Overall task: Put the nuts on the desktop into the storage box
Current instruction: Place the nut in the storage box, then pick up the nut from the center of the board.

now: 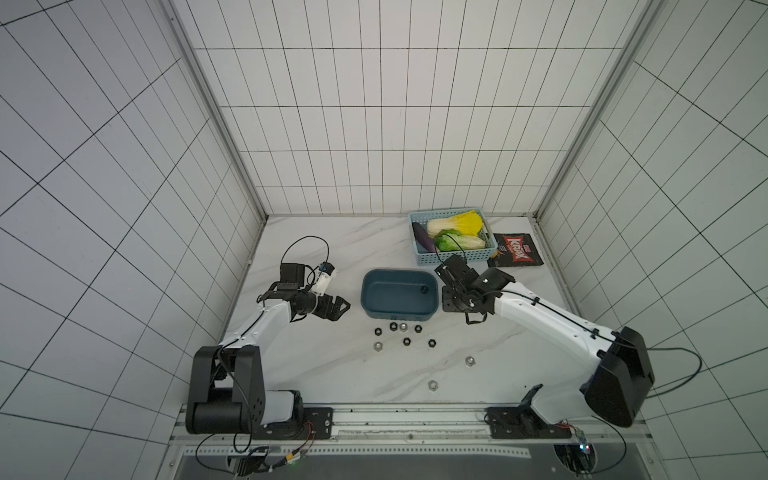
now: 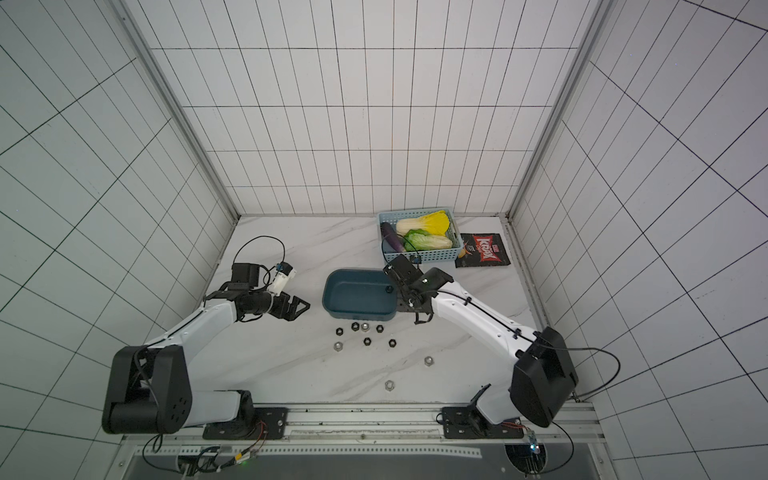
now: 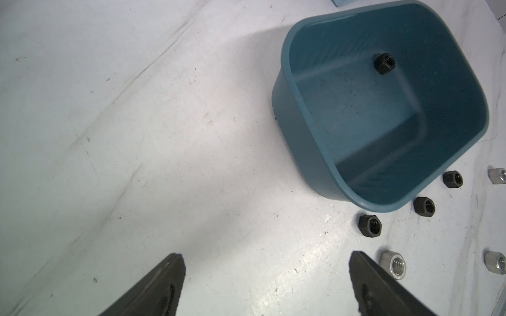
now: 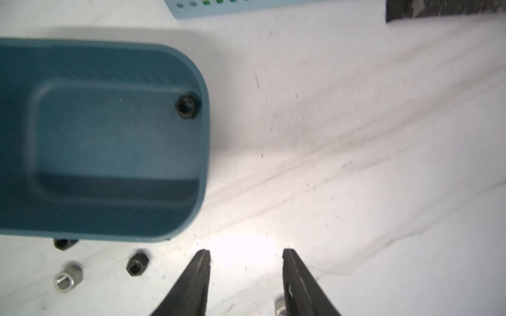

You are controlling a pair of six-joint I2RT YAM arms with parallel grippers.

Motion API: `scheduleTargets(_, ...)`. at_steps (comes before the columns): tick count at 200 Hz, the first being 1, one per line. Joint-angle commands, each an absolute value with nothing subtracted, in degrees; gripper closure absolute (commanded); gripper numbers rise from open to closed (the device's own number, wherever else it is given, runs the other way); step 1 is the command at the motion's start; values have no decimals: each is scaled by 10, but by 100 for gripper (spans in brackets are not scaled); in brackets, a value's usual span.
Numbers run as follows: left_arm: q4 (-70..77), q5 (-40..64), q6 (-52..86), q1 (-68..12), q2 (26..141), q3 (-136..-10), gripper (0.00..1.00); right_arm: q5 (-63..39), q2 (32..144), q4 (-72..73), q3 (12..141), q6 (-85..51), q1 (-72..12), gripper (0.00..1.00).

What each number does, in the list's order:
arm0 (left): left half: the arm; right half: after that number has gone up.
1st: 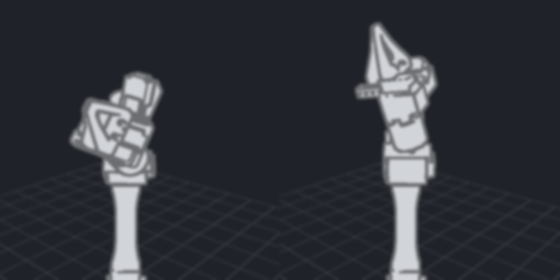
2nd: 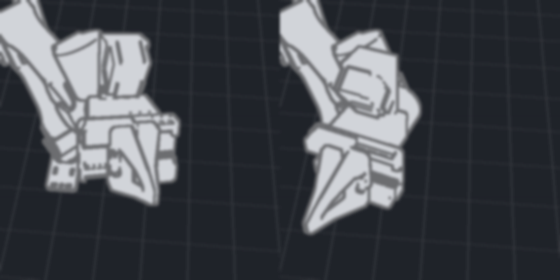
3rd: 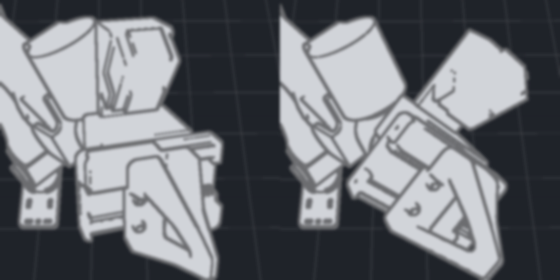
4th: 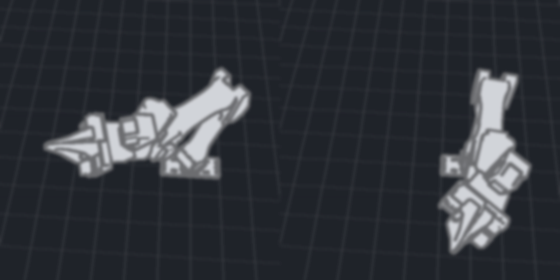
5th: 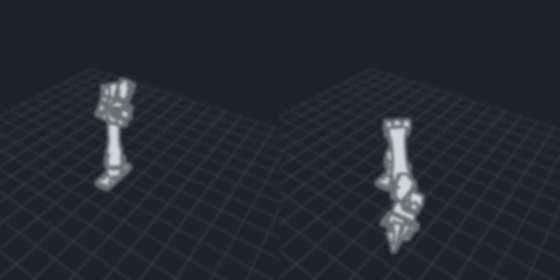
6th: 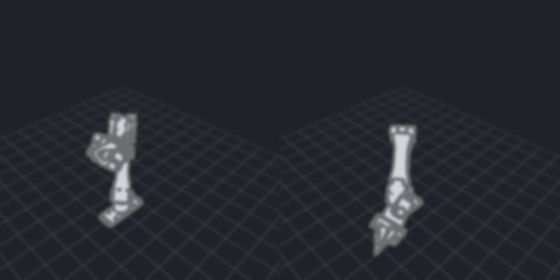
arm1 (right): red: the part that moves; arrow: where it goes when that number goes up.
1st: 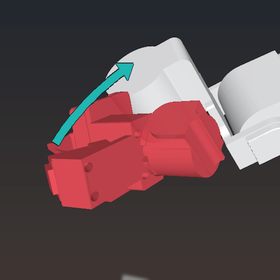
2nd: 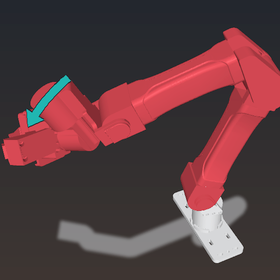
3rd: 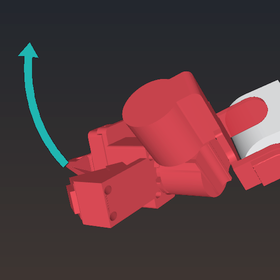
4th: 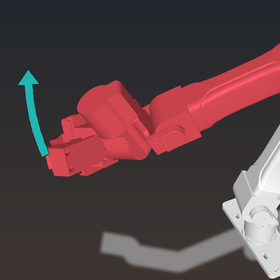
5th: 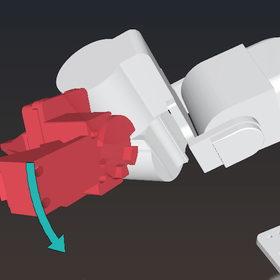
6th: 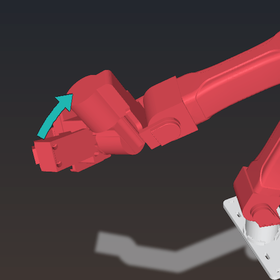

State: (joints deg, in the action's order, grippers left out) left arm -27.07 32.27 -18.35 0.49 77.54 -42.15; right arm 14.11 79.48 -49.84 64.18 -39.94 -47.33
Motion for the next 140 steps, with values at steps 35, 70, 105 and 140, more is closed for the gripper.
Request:
scheduleTargets(35, -269, 334, -198, 5, 775, -417, 2, 89, 686, -567, 501, -474, -476, 48)
scheduleTargets(70, -268, 329, -198, 4, 779, -416, 3, 39, 690, -532, 443, -482, -476, 43)
scheduleTargets(105, -266, 326, -197, 4, 779, -414, 3, 7, 699, -485, 399, -478, -476, 42)
scheduleTargets(140, -265, 326, -196, 4, 779, -414, 3, -11, 732, -433, 362, -476, -476, 42)
